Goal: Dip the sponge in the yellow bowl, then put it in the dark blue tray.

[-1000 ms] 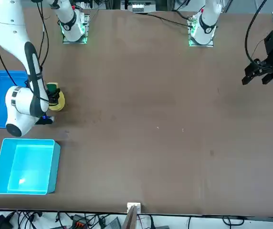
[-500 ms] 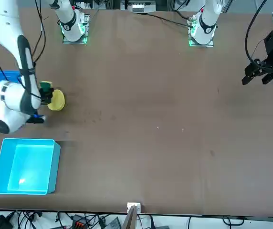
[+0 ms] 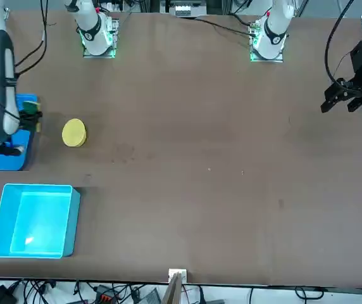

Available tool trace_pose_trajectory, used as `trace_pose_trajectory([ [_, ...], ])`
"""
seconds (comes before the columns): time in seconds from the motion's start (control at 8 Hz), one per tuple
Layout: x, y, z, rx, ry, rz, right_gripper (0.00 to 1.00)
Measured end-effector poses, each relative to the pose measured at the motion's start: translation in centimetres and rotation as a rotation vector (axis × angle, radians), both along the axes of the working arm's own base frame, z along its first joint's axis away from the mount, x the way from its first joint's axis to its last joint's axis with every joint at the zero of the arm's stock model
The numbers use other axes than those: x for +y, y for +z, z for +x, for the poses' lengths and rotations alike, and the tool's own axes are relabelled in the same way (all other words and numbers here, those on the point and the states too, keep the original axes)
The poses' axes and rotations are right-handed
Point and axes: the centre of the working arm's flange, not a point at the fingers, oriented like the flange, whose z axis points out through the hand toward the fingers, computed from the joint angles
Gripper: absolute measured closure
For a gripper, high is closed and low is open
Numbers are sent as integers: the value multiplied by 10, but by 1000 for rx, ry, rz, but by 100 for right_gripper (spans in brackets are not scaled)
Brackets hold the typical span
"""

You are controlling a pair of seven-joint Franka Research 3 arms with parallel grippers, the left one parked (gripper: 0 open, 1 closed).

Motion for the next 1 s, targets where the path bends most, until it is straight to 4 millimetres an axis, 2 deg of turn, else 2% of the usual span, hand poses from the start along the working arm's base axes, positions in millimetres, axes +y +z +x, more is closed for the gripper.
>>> trace_pose_trajectory([
  [0.25,-74,-4,-18,-87,27,-4,31],
  [0.5,-132,-21,-35,-158,81,-19,30],
  [0.75,-169,-52,-47,-192,132,-33,30],
  [1.0,-181,-81,-51,-194,148,-50,30],
])
